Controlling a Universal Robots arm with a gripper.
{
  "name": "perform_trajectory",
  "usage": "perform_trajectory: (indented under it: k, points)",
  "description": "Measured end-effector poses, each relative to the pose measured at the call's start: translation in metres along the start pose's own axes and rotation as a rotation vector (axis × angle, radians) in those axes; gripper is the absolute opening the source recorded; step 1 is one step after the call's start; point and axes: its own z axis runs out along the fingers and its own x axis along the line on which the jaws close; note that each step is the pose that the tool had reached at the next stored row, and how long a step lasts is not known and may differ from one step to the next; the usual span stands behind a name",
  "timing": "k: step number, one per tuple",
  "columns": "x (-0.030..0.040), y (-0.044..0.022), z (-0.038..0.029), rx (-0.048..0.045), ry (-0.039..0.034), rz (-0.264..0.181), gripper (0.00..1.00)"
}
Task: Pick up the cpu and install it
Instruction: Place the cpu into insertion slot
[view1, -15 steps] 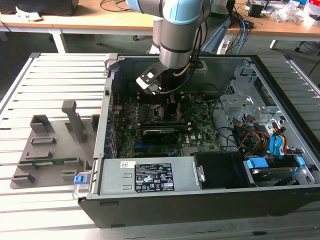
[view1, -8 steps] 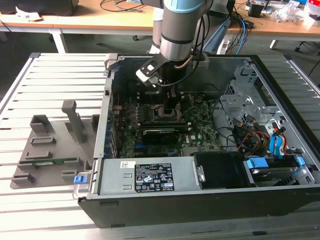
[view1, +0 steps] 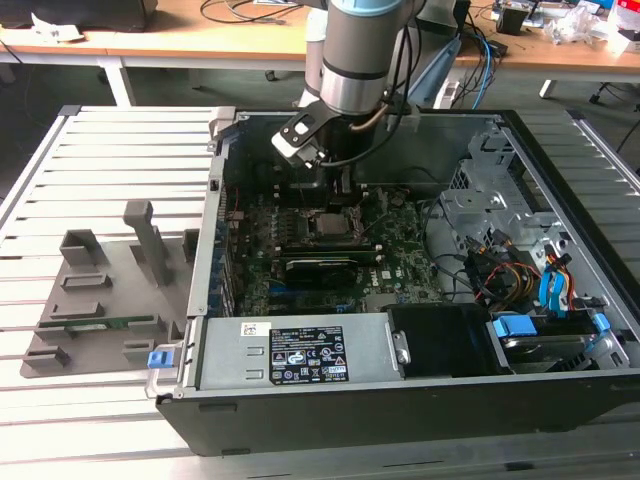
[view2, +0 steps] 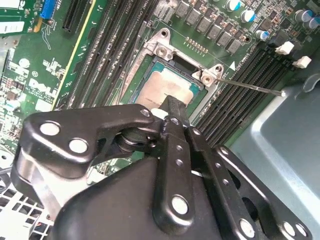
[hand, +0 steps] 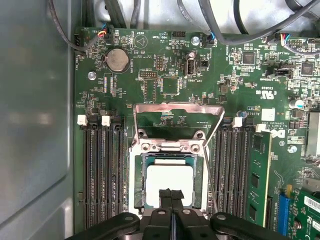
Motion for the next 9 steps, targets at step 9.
perform_trajectory:
  k: [9]
  points:
    - [-0.0041, -0.0001, -0.0015, 0.0000, 0.0001, 0.000, 0.11]
